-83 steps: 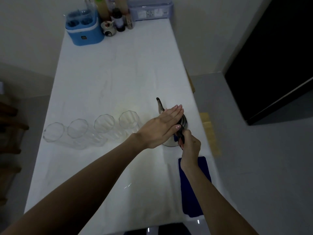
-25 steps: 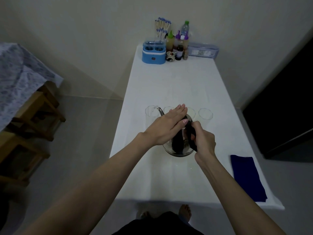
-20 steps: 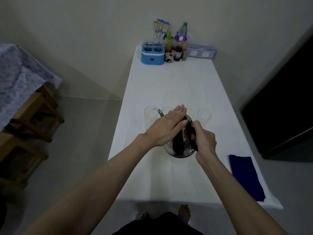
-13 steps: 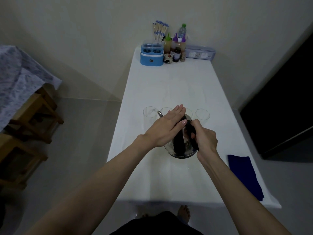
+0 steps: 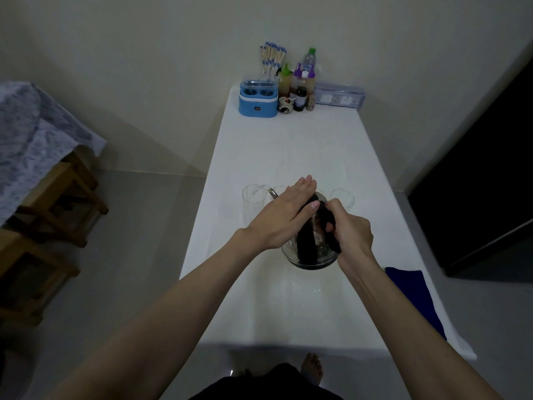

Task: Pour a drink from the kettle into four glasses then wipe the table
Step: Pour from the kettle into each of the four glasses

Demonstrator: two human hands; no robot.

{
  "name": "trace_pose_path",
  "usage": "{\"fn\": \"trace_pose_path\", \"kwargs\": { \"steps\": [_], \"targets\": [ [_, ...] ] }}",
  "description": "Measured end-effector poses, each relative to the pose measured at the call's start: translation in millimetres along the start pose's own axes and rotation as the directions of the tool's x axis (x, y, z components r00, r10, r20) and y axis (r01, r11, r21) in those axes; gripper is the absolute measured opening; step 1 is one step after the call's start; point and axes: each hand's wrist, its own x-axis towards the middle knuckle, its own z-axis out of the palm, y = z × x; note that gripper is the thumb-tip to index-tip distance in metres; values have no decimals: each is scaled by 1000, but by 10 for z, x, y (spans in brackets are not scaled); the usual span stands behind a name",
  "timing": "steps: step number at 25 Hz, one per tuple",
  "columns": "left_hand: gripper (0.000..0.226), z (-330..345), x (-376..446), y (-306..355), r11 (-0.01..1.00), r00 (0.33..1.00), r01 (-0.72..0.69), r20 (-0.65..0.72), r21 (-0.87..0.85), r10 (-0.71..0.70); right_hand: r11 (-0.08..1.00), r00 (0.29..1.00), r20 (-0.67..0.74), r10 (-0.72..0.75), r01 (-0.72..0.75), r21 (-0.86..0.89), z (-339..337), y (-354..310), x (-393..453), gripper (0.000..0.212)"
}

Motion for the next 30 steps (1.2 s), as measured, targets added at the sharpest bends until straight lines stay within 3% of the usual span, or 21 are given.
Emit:
{"fn": "trace_pose_path", "kwargs": {
  "steps": [15,30],
  "targets": [
    [53,42,-19,35,1000,997,-15,-79,10,16,1000,1000,20,16,-16,-15,-32,-32,32,38],
    [56,42,-37,26,999,999,9,-47,53,-6,1000,999,35,22,-22,-14,-11,-37,59,38]
  ]
}}
